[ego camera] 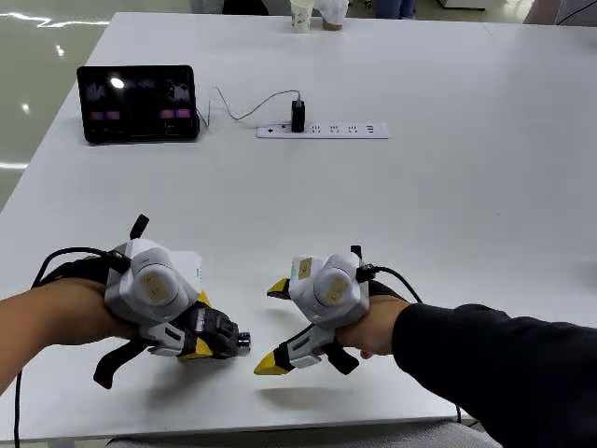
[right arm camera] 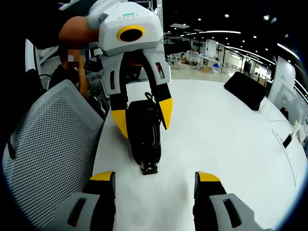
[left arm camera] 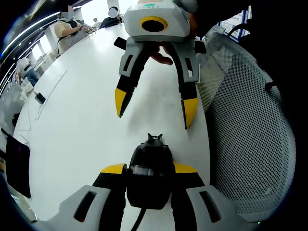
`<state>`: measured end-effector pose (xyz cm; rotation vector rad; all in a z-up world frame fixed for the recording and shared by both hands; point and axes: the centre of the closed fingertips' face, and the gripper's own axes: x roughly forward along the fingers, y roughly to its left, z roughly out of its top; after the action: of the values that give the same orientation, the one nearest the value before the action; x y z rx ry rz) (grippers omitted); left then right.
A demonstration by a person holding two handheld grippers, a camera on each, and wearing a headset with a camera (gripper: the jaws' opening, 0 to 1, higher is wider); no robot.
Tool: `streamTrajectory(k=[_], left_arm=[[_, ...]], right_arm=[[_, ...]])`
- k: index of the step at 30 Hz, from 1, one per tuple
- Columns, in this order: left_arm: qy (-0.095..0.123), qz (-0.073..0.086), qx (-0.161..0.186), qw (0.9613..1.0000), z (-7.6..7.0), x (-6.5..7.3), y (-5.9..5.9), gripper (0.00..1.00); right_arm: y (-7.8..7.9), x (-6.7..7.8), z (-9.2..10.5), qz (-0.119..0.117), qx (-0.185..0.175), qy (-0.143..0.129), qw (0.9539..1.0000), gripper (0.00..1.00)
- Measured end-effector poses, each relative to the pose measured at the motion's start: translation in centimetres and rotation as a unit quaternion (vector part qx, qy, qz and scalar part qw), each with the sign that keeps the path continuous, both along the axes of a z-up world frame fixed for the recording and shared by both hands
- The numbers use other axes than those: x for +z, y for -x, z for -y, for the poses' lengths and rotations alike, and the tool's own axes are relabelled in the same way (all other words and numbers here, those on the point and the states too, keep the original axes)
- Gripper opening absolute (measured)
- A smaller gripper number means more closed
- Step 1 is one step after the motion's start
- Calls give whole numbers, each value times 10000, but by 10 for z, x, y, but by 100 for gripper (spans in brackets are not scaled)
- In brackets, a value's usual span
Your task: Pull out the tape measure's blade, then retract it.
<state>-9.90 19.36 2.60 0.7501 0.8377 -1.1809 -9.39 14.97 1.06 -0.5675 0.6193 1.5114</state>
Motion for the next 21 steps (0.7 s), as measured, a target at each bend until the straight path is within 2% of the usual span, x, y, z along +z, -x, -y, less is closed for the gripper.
streamTrajectory(k=[5, 10, 14, 17, 19, 21], left_arm=[[-15, 39, -18, 10000, 0, -1, 0, 30], [-3, 74, -24, 10000, 0, -1, -1, 30], [-4, 65, -11, 10000, 0, -1, -1, 30], [-15, 74, 18, 10000, -1, -2, -1, 30], [-11, 85, 44, 10000, -1, -2, -2, 30], [-3, 99, 71, 9999, -1, -2, -2, 30]], right_arm=[[4, -6, -5, -25, 59, 33, 10000, 54], [9, -7, -10, -86, 155, 55, 9998, 50], [13, -8, -11, -145, 268, 94, 9995, 40], [10, -16, -9, 17, 400, 313, 9987, 38], [11, -16, -10, -53, 394, 294, 9988, 34], [11, -16, -11, -26, 409, 287, 9987, 32]])
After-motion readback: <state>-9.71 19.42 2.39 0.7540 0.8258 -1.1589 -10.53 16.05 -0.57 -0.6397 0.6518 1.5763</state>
